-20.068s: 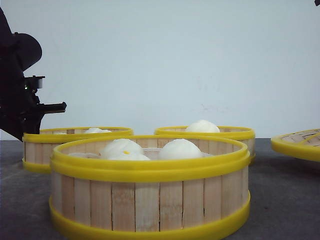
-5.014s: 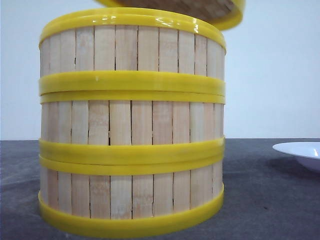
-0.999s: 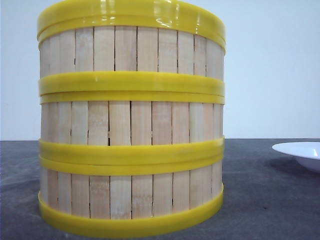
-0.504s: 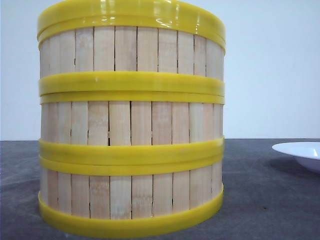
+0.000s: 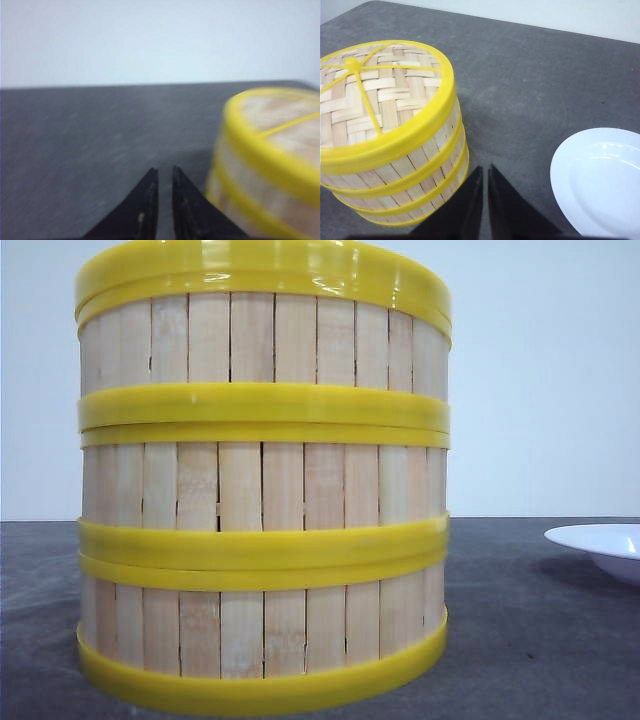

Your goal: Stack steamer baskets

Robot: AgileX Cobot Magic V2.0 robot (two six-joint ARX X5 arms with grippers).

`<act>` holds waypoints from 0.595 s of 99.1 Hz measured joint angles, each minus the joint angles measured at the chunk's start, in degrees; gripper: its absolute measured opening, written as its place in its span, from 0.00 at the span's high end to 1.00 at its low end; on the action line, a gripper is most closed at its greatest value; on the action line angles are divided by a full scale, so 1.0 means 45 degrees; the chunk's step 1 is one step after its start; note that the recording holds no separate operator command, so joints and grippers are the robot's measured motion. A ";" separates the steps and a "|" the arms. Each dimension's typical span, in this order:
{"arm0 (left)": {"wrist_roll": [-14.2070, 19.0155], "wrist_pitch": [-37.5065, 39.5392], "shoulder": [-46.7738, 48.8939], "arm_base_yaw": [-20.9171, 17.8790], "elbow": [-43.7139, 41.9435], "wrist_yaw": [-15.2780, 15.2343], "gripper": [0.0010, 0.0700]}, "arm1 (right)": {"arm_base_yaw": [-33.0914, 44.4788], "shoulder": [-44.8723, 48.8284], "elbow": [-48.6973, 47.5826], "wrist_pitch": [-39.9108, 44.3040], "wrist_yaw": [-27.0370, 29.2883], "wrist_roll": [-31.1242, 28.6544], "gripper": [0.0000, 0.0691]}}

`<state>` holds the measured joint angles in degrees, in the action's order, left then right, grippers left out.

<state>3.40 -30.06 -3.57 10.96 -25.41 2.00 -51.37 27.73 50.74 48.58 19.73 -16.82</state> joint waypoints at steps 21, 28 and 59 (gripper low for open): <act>-0.0005 0.2535 0.0000 -0.1744 0.2866 -0.0291 0.98 | 0.0000 0.0000 0.0000 0.0000 0.0000 0.0000 0.98; -0.0005 0.3050 0.0000 -0.2001 0.3497 -0.0486 0.98 | 0.0000 0.0000 0.0000 0.0000 0.0000 0.0000 0.98; -0.0005 0.3473 0.0563 -0.2259 0.4896 -0.1462 0.98 | 0.0000 0.0000 0.0000 0.0000 0.0000 0.0000 0.98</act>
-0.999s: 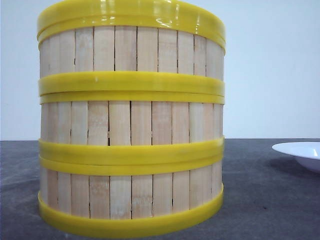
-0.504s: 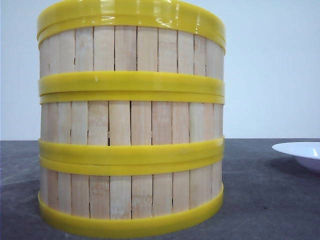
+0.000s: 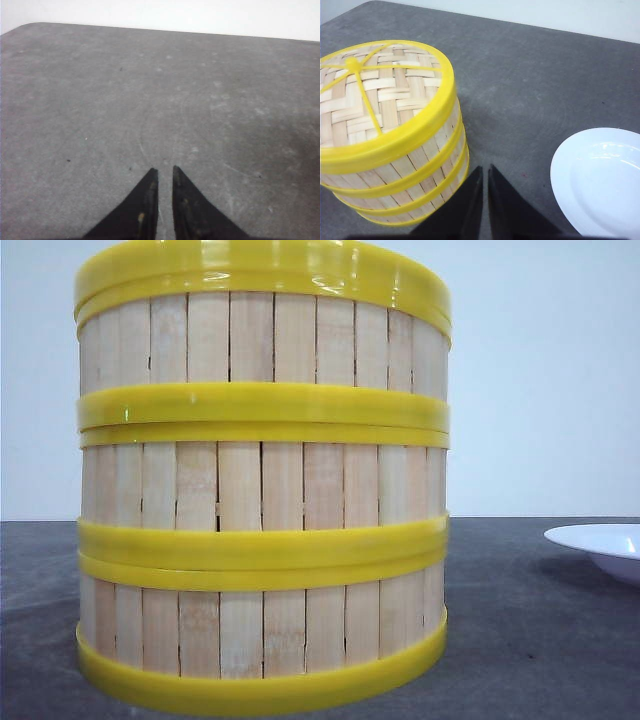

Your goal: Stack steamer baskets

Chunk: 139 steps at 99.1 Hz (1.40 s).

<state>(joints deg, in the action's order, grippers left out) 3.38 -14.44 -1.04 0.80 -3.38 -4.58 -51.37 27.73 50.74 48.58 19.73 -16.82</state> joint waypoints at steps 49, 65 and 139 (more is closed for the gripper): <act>-0.0525 0.0340 0.0175 -0.0005 0.0121 0.0000 0.98 | 0.0000 0.0000 0.0000 0.0000 0.0000 0.0000 0.98; -0.0529 0.0350 0.0175 -0.0005 0.0121 0.0000 0.98 | 0.0000 0.0000 0.0000 0.0000 0.0000 0.0000 0.98; -0.0559 0.0350 0.0175 -0.0005 0.0126 0.0000 0.98 | 0.0005 0.0000 0.0000 -0.0126 0.0442 0.0486 0.98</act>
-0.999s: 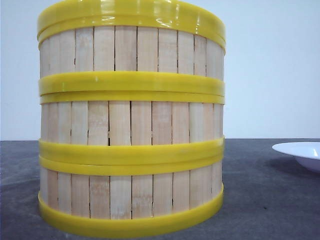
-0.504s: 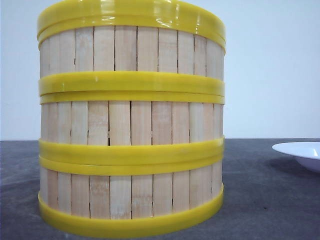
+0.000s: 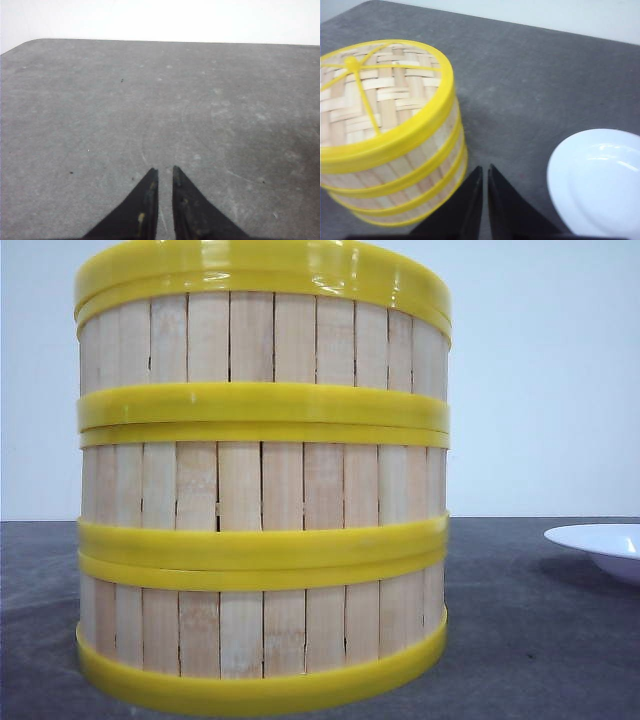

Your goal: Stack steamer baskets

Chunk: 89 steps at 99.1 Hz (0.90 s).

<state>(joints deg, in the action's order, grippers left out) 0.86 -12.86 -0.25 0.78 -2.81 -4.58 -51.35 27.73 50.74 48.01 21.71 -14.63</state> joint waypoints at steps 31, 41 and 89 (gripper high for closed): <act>-0.0005 0.0000 0.0000 0.0000 0.0000 0.0000 0.98 | 0.3225 0.0000 -0.0010 -0.2356 0.0102 0.2977 0.98; 0.0000 0.0005 0.0000 0.0000 0.0000 0.0000 0.98 | 0.5217 -0.0296 -0.0500 -0.3220 -0.0947 0.3667 0.98; -0.0005 0.0005 0.0000 0.0000 0.0000 0.0000 0.98 | 1.0613 -0.4075 -0.7864 -0.8393 -0.5255 0.3789 0.98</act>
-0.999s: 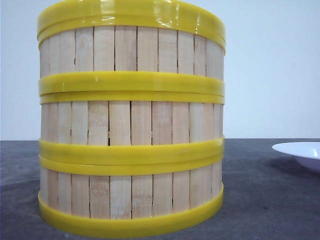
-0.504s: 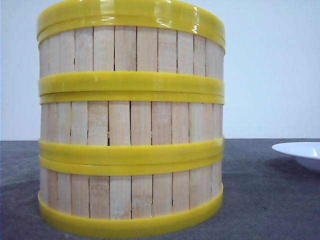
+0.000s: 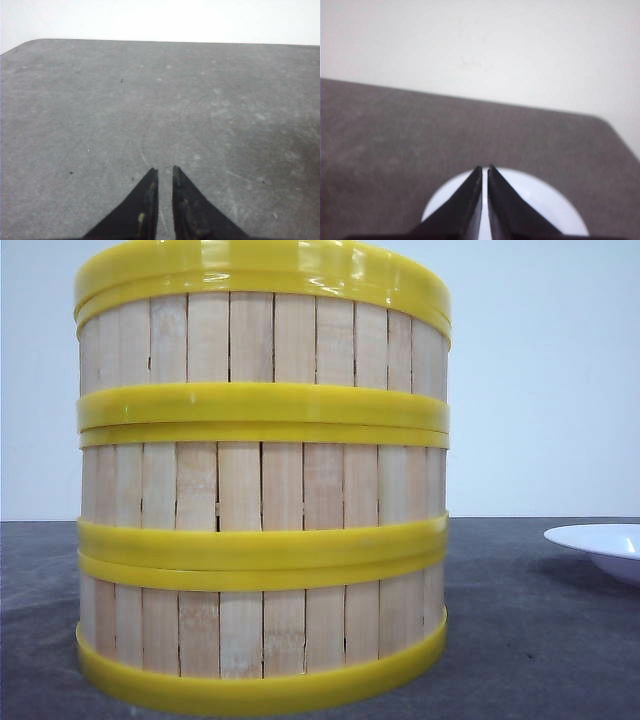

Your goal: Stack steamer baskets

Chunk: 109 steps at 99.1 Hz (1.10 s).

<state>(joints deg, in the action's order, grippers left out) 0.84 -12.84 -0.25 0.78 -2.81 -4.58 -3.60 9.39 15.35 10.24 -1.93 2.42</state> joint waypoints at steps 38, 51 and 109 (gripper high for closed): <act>0.0000 0.0000 0.0000 0.0000 0.0000 0.0000 0.98 | 0.0840 -0.2030 -0.3225 -0.0097 0.0083 -0.0321 0.98; 0.0000 0.0000 0.0000 0.0000 0.0000 0.0000 0.98 | 0.0967 -0.2006 -0.3211 -0.0058 0.0131 -0.0423 0.98; 0.0000 0.0000 0.0000 0.0000 0.0000 0.0000 0.98 | 0.0976 -0.2011 -0.3211 -0.0107 0.0102 -0.0602 0.98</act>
<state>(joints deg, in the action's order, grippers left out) 0.84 -12.84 -0.25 0.78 -2.81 -4.58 0.80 0.34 0.91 9.76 -1.48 -0.30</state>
